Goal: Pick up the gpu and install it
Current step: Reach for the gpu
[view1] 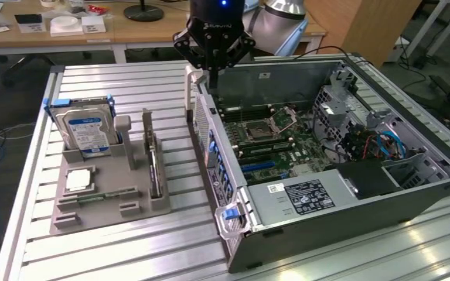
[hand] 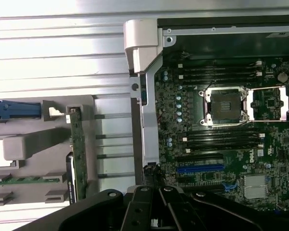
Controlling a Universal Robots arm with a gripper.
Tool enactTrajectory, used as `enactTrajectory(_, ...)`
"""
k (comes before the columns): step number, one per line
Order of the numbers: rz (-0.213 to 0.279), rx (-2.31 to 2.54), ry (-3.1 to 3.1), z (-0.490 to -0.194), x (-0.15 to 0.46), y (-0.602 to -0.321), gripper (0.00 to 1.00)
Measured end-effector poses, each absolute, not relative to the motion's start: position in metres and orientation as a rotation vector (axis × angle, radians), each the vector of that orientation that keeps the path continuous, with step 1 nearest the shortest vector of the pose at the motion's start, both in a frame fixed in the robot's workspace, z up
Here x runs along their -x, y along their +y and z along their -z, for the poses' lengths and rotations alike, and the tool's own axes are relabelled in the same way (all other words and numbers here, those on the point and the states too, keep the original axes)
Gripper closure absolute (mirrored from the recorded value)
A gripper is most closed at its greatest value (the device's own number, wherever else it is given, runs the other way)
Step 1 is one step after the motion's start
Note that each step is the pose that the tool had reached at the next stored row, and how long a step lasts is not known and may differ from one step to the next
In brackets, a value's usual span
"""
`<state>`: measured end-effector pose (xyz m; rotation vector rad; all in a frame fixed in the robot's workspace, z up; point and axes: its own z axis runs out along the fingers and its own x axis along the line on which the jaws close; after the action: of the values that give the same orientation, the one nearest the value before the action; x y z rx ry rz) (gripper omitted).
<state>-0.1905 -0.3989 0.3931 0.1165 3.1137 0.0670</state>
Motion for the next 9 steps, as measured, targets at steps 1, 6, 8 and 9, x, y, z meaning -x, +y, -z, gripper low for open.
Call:
enactTrajectory(1,-0.067,-0.116,3.114,-0.393,0.192,-0.399,0.89)
enactTrajectory(6,-0.067,-0.117,3.114,-0.393,0.198,-0.399,0.89)
enactTrajectory(8,-0.067,-0.117,3.114,-0.393,0.201,-0.399,0.89)
enactTrajectory(9,-0.067,-0.117,3.114,-0.393,0.202,-0.399,0.89)
